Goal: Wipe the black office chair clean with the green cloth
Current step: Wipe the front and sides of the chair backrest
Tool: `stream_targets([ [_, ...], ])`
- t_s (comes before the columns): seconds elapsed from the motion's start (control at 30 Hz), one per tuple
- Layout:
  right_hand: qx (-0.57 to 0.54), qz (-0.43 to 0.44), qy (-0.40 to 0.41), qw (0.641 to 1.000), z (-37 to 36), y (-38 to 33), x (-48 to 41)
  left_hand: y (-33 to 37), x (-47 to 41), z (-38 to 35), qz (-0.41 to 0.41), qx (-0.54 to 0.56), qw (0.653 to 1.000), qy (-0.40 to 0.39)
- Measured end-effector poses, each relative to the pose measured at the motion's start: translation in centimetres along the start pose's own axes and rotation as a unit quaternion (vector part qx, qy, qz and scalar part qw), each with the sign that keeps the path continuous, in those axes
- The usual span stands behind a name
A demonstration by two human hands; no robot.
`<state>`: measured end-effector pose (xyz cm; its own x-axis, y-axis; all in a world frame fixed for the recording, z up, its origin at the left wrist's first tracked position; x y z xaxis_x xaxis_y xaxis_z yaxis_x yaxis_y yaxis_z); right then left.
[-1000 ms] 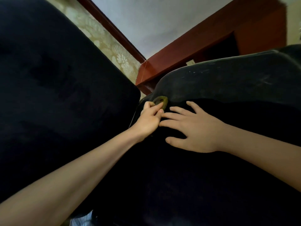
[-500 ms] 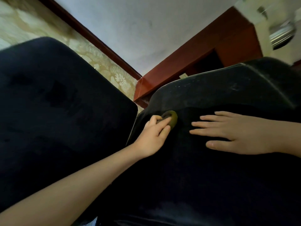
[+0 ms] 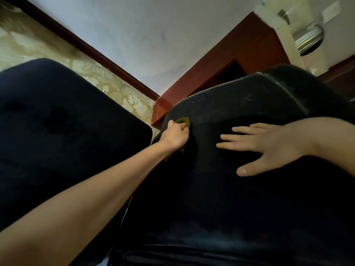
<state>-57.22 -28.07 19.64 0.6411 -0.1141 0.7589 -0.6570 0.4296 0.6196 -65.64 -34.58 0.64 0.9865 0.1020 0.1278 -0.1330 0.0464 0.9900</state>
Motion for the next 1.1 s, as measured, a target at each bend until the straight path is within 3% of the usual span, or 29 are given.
stream_targets([
  [0.23,-0.028,-0.072,-0.032,0.996,-0.4,0.1,0.5,9.0,5.2,-2.0,-0.220,0.035,0.975,-0.025],
  [0.37,-0.016,-0.062,-0.022,0.998,-0.4,0.0,0.3,7.4,5.1,-1.3,-0.211,0.074,0.975,-0.005],
  [0.5,0.013,-0.056,-0.013,0.998,-0.4,0.4,-0.1,5.4,4.4,-1.0,-0.191,0.026,0.981,0.015],
  [0.63,0.012,-0.050,-0.004,0.999,-0.2,0.5,-0.1,0.2,1.9,0.2,-0.093,-0.086,0.991,0.036],
  [0.77,0.000,-0.043,0.001,0.999,-0.1,0.5,0.0,-3.5,0.4,0.5,0.006,-0.049,0.999,0.015],
  [0.97,-0.003,-0.045,0.003,0.999,0.0,0.6,0.1,1.4,0.6,-0.1,-0.055,-0.006,0.998,0.021],
  [1.1,-0.005,-0.057,0.001,0.998,0.2,0.9,0.5,8.8,2.0,-1.2,-0.184,-0.017,0.983,0.007],
])
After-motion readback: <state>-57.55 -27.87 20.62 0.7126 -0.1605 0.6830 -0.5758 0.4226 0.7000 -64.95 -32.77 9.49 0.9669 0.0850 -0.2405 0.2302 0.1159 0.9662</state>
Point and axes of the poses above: each hand's wrist, its own x-axis away from the middle knuckle, its own z-axis out of the back of the hand, y = z × x, the point moved 6 cm from there along -x, towards the middle knuckle, and after that the axes turned 7 degrees about y, right-handed, at the moved point
